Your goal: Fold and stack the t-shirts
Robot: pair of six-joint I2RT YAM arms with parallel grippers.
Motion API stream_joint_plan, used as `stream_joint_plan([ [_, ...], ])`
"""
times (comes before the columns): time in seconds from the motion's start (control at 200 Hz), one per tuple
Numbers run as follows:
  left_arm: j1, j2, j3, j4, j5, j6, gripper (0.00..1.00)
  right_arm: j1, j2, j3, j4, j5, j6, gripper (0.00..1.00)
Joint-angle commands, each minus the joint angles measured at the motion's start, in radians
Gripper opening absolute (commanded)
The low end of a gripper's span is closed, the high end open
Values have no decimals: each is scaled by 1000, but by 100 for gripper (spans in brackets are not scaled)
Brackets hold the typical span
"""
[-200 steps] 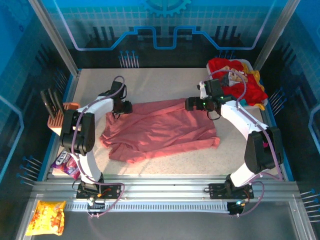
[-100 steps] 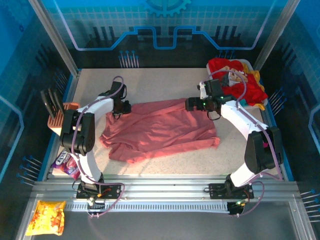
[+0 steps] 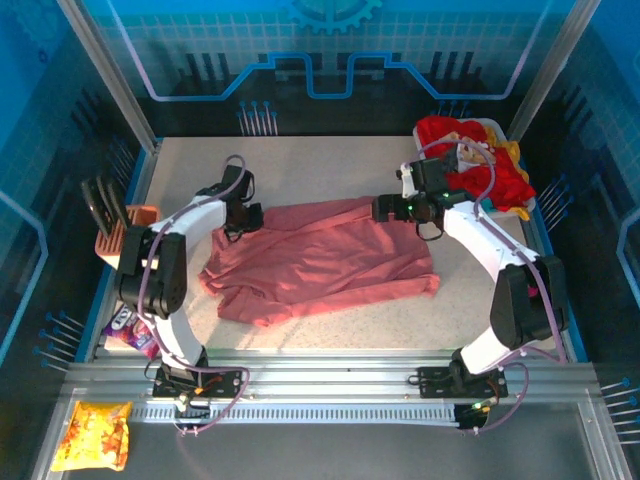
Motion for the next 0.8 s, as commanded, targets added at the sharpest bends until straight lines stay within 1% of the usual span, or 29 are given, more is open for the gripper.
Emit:
stream_joint_plan([
  [0.0,-54,-128,-61,-59,2,-62,0,-11,-35,0,-25,-8,-7,99],
  [0.095,-96,-213,-120,-60,-17,-123,0,-13,-28,-2,-22,-15,-3,99],
  [0.205,-162,-270,-162,-84,-58,-184,0,-15,-13,4,-25,-23,4,99],
  [0.285,-221,-284,-195,-93,-86,-229,0,-15,-1,12,-35,-11,9,99],
  [0.415,-286,-268,-254,-70,-100,-292,0,-23,35,53,-73,43,33,99],
  [0.445,-295,-257,-262,-66,-100,-301,8,-29,48,68,-86,51,40,99],
  [0.48,-302,-239,-263,-72,-99,-307,29,-38,63,88,-97,53,53,97],
  [0.49,-304,-233,-261,-75,-99,-307,33,-40,68,93,-100,54,55,97],
  [0.53,-312,-219,-252,-92,-108,-307,45,-44,88,121,-116,68,60,95],
  [0.56,-319,-217,-244,-104,-124,-307,52,-45,104,146,-130,84,61,94],
  [0.615,-325,-226,-230,-114,-145,-304,55,-46,137,186,-142,112,58,92],
  [0.71,-325,-257,-187,-121,-160,-277,55,-63,213,266,-184,129,62,87],
  [0.795,-324,-259,-119,-161,-175,-239,55,-74,277,322,-206,156,72,80],
])
